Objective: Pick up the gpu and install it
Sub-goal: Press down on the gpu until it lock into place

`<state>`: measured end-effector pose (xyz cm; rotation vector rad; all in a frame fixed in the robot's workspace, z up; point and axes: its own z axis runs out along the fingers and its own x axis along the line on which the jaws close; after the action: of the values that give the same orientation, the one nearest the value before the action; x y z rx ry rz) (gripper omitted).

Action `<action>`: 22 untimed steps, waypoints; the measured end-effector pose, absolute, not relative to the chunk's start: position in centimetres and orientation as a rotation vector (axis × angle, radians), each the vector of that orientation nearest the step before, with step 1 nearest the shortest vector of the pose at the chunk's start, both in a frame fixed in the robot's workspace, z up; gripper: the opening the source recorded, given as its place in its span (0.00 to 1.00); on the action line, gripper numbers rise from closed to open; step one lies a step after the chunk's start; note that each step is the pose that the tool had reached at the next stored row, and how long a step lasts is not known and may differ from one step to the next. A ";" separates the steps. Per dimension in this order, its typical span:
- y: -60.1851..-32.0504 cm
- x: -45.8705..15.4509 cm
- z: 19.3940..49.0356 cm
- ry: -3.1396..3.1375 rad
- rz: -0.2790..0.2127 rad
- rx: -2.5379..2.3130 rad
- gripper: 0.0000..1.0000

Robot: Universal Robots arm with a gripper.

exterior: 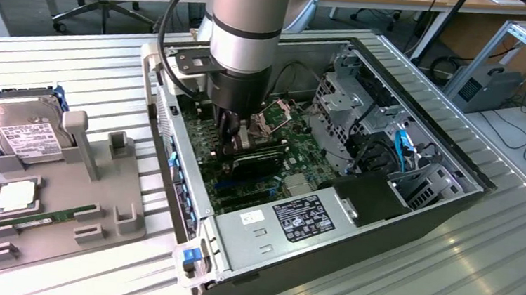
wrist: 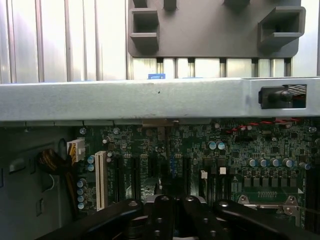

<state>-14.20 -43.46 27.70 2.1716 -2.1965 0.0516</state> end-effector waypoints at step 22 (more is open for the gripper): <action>-43.0 -14.2 27.5 -2.195 0.056 2.170 0.11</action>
<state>-14.20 -42.97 27.47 2.1696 -2.1947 0.0558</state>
